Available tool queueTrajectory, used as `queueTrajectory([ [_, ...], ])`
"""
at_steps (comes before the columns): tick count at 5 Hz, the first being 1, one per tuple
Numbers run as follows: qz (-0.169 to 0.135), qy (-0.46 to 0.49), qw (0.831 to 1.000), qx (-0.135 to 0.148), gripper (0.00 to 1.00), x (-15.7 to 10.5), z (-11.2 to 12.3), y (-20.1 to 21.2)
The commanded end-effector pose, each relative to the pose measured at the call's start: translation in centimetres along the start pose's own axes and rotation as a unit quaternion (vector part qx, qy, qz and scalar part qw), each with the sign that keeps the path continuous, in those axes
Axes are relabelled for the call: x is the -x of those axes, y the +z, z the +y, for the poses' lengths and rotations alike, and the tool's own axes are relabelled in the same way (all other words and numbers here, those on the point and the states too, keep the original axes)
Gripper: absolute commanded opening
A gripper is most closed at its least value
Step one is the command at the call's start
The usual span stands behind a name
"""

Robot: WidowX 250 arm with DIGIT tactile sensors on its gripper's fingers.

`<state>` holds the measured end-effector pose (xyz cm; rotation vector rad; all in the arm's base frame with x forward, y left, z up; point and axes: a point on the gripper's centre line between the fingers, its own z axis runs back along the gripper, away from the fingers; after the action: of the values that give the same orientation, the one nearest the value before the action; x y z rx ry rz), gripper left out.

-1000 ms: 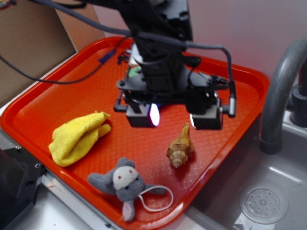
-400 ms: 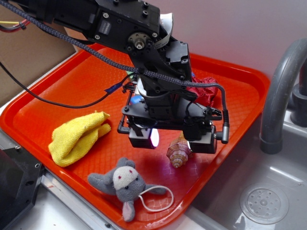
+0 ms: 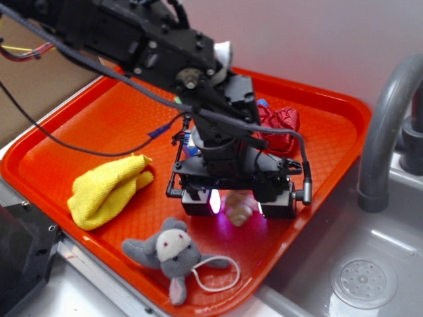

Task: Grab the shell.

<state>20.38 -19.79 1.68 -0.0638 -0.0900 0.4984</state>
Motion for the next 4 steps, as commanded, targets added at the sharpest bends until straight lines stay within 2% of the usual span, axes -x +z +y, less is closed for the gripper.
queueTrajectory([
  [1,-0.046,-0.106,0.993,-0.027,0.0,-2.7,3.6,5.4],
  [3,-0.096,-0.231,0.967,-0.045,0.0,-7.2,6.3,14.9],
  [4,-0.092,-0.243,0.963,-0.063,0.0,-8.7,8.7,18.3],
])
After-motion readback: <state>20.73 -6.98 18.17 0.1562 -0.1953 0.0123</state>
